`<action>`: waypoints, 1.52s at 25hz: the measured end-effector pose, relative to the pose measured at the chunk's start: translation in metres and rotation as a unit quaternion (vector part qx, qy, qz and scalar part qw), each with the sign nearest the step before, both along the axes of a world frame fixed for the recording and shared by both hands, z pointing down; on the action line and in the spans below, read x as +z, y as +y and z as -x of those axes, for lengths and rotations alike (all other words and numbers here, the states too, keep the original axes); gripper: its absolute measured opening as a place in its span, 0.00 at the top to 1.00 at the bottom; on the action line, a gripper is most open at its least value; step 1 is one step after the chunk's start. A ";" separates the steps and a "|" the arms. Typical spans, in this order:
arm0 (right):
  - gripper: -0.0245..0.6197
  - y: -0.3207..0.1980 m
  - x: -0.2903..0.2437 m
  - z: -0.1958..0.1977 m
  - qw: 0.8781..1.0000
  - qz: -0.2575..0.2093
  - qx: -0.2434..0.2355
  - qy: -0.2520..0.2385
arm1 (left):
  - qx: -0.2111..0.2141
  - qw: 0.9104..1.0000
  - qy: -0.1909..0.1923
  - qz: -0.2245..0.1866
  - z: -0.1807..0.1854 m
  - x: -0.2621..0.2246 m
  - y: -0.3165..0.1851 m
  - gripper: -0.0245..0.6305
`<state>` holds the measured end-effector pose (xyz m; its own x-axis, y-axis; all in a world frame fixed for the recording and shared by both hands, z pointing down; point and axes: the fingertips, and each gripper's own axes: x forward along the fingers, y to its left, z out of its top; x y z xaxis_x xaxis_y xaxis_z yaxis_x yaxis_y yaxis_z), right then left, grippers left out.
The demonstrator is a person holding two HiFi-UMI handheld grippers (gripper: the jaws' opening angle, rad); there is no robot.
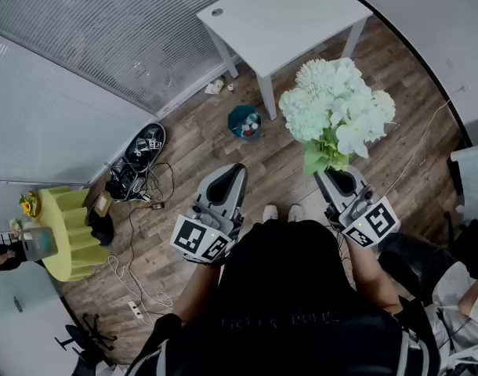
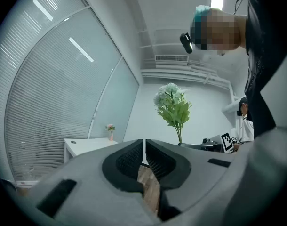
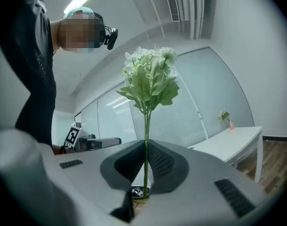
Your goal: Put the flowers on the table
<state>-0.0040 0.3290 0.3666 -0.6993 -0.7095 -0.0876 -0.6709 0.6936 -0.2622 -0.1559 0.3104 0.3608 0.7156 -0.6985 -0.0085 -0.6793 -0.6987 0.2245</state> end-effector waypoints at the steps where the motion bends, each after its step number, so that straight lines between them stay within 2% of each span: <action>1: 0.90 -0.001 0.000 -0.001 1.000 0.002 0.001 0.000 | 0.000 1.000 0.000 0.000 0.000 0.000 -0.001 0.92; 7: 0.90 0.000 0.005 -0.009 1.000 0.000 -0.002 0.019 | -0.006 1.000 0.004 0.013 -0.007 0.005 -0.008 0.92; 14: 0.90 -0.004 0.006 0.003 1.000 0.004 -0.009 -0.004 | -0.018 1.000 0.004 0.009 0.010 0.002 -0.004 0.92; 16: 0.90 -0.002 0.009 -0.009 1.000 0.007 -0.003 -0.008 | -0.024 1.000 0.003 0.008 0.006 0.004 -0.001 0.92; 20: 0.90 0.006 0.018 -0.066 1.000 0.000 0.001 -0.022 | -0.026 1.000 -0.009 -0.006 -0.043 0.005 0.007 0.92; 22: 0.90 0.004 0.019 -0.075 1.000 0.000 0.006 -0.019 | -0.024 1.000 -0.007 -0.010 -0.049 0.006 0.004 0.92; 25: 0.90 -0.015 0.014 -0.062 1.000 0.007 0.010 -0.020 | -0.026 1.000 0.008 -0.005 -0.032 0.005 -0.017 0.92; 31: 0.90 -0.042 0.017 -0.095 1.000 0.003 0.018 -0.024 | -0.015 1.000 0.015 -0.014 -0.066 0.010 -0.054 0.92; 38: 0.90 -0.128 0.016 -0.084 0.999 0.014 0.016 -0.027 | -0.007 1.000 0.025 -0.002 -0.061 0.018 -0.149 0.92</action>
<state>0.0803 0.2007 0.3825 -0.6708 -0.7343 -0.1047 -0.6768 0.6637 -0.3185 -0.0946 0.1618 0.3789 0.7048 -0.7079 -0.0464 -0.6766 -0.6905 0.2559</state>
